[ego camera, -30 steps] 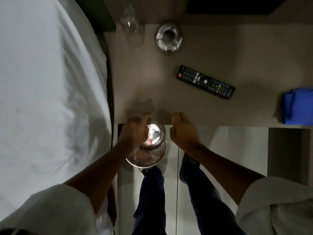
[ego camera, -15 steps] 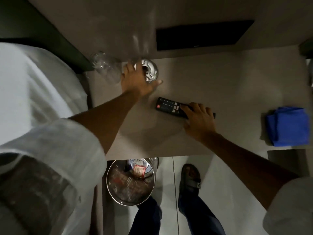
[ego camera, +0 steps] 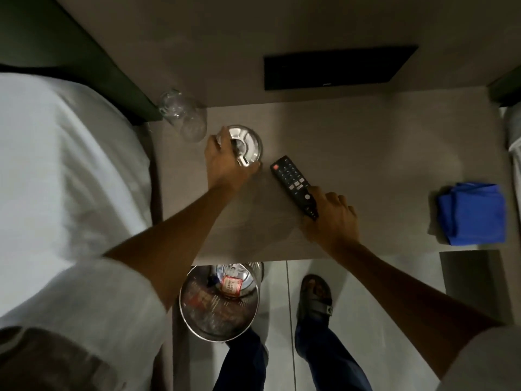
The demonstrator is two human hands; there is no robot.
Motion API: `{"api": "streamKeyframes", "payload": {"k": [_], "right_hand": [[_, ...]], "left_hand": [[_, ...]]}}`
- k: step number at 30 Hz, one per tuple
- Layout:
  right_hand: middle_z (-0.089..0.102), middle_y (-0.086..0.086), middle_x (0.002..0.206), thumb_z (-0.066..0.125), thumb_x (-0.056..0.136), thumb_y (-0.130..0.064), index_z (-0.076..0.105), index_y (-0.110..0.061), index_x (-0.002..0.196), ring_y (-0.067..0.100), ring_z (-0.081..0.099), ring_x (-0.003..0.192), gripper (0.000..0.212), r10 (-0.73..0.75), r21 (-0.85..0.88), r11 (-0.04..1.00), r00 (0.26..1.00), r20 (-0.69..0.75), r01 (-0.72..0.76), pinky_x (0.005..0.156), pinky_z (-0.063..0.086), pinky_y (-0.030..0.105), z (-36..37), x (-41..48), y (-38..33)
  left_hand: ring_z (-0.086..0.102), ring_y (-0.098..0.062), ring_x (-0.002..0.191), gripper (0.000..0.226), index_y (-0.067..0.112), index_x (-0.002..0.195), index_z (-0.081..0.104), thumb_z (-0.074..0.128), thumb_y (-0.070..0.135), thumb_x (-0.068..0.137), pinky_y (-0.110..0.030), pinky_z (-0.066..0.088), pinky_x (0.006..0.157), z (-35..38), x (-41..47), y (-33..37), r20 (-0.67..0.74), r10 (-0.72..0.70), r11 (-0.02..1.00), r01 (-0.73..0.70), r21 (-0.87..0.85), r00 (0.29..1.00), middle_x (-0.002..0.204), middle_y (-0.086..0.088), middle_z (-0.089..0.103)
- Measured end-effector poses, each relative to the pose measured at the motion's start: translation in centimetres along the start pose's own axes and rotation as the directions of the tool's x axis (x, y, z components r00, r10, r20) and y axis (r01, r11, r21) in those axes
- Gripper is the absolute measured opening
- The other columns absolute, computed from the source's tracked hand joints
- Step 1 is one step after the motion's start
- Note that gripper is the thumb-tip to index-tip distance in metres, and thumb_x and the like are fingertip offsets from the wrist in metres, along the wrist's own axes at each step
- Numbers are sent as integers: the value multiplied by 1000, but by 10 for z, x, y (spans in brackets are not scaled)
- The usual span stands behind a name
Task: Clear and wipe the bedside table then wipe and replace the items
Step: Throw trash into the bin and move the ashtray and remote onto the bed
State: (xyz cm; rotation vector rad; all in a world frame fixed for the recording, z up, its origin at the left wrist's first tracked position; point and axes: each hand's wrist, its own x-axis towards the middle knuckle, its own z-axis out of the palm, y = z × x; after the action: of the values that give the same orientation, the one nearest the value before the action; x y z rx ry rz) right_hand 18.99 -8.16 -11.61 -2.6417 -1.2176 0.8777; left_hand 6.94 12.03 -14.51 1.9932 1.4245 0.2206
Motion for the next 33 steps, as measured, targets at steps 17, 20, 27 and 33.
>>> {"api": "streamKeyframes", "payload": {"k": [17, 20, 27, 33], "right_hand": [[64, 10, 102, 67, 73, -27, 48, -15, 105, 26, 56, 88, 39, -387, 263, 841, 866, -318, 473, 78, 50, 41, -24, -60, -276], [66, 11, 95, 68, 72, -29, 47, -14, 99, 30, 58, 83, 38, -466, 240, 805, 828, -312, 543, 75, 46, 37, -10, -80, -332], [67, 16, 95, 77, 69, -25, 48, -9, 102, 34, 57, 85, 47, -665, 154, 700, 715, -215, 698, 71, 48, 41, 48, -118, -417], [68, 14, 93, 81, 68, -35, 53, -8, 105, 33, 59, 85, 54, -748, -22, 654, 643, -165, 756, 71, 46, 41, 75, -121, -427]], "left_hand": [[45, -37, 125, 104, 11, 146, 35, 72, 62, 64, -49, 39, 100, -251, -179, -113, -497, 26, 983, 68, 170, 868, 141, -19, 45], [48, -35, 122, 103, 10, 144, 40, 67, 69, 64, -47, 41, 97, -288, -194, -152, -563, -51, 974, 167, 156, 825, 138, -18, 49], [49, -40, 122, 104, 14, 142, 39, 73, 67, 59, -54, 42, 96, -330, -236, -229, -611, -257, 902, 412, 126, 748, 138, -16, 49], [51, -41, 121, 103, 12, 136, 44, 59, 79, 59, -53, 43, 95, -325, -255, -257, -564, -352, 855, 501, 130, 747, 134, -16, 54]]}}
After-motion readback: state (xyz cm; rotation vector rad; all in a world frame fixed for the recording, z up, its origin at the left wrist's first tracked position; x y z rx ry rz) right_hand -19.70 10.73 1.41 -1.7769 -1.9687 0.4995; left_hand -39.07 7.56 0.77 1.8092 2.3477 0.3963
